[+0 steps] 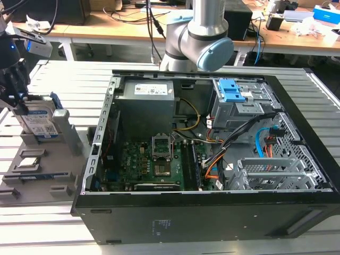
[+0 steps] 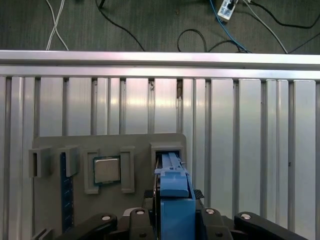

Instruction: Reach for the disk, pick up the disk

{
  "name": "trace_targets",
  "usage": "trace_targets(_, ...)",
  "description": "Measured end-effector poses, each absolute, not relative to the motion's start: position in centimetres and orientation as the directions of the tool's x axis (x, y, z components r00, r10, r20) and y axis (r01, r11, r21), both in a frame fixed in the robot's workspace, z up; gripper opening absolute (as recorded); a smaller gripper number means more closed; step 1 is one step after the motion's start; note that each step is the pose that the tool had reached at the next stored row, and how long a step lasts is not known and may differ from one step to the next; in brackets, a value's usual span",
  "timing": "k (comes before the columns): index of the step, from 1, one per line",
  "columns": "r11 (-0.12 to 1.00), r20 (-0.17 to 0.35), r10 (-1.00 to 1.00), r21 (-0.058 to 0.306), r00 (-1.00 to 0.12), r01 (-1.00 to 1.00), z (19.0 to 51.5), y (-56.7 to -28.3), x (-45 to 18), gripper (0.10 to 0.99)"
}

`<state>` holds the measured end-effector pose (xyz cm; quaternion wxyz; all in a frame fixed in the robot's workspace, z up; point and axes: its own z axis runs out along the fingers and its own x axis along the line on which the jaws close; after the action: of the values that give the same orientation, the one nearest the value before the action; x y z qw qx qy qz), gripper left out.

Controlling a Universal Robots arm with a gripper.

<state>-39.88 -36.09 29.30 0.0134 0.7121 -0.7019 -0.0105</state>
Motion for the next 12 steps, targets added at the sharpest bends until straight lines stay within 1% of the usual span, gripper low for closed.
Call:
trace_targets(1,-0.014,0.004,-1.0,0.034,0.014,-0.999,29.29,-36.1,-39.88,0.365)
trace_targets(12,-0.014,0.004,-1.0,0.034,0.014,-0.999,29.22,-36.1,-39.88,0.365)
